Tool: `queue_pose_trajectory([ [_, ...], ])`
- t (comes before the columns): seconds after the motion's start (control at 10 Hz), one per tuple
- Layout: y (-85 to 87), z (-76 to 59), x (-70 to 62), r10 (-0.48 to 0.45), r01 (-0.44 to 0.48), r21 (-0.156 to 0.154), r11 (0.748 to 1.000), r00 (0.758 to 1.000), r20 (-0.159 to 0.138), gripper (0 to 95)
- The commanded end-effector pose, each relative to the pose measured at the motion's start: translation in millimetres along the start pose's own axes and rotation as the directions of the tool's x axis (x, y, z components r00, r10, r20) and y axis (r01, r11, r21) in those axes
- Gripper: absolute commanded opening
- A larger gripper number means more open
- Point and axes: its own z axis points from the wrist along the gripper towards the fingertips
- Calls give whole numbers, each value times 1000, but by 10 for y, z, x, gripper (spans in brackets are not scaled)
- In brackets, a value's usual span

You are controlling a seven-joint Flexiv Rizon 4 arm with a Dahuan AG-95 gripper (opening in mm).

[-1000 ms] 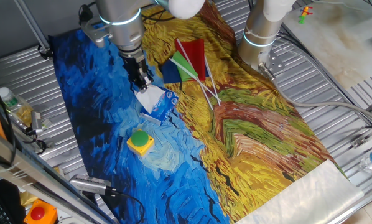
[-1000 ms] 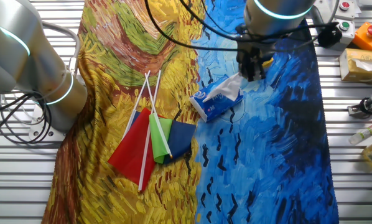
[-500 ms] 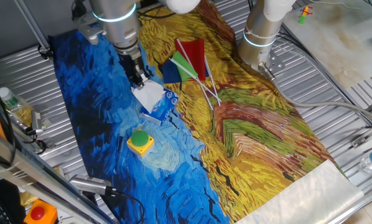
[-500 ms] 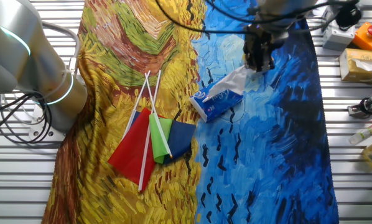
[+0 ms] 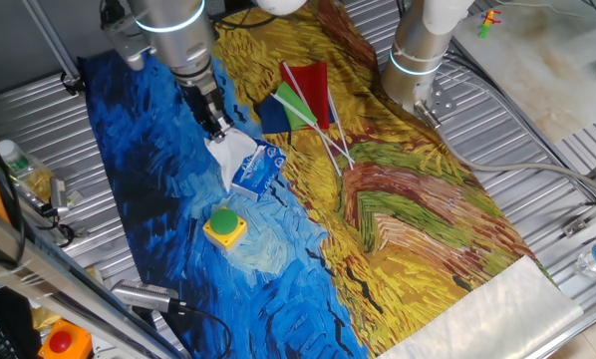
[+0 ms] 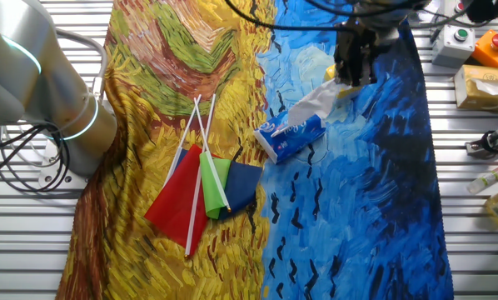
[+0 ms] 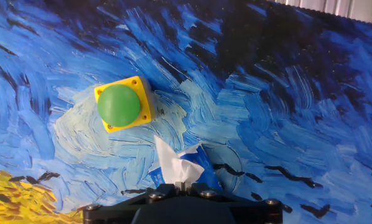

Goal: Pull out a napkin

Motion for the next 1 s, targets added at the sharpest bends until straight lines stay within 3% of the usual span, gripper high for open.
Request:
queue_pose_trajectory([
  [0.1, 38, -45, -69, 10, -10, -3, 1000, 1000, -8, 0],
  [0.5, 208, -187, -290, 60, -60, -31, 998, 998, -14, 0],
  [0.7, 302, -198, -387, 93, -94, -62, 994, 996, -12, 0],
  [1.0, 445, -172, -541, 131, -131, -81, 988, 991, -11, 0],
])
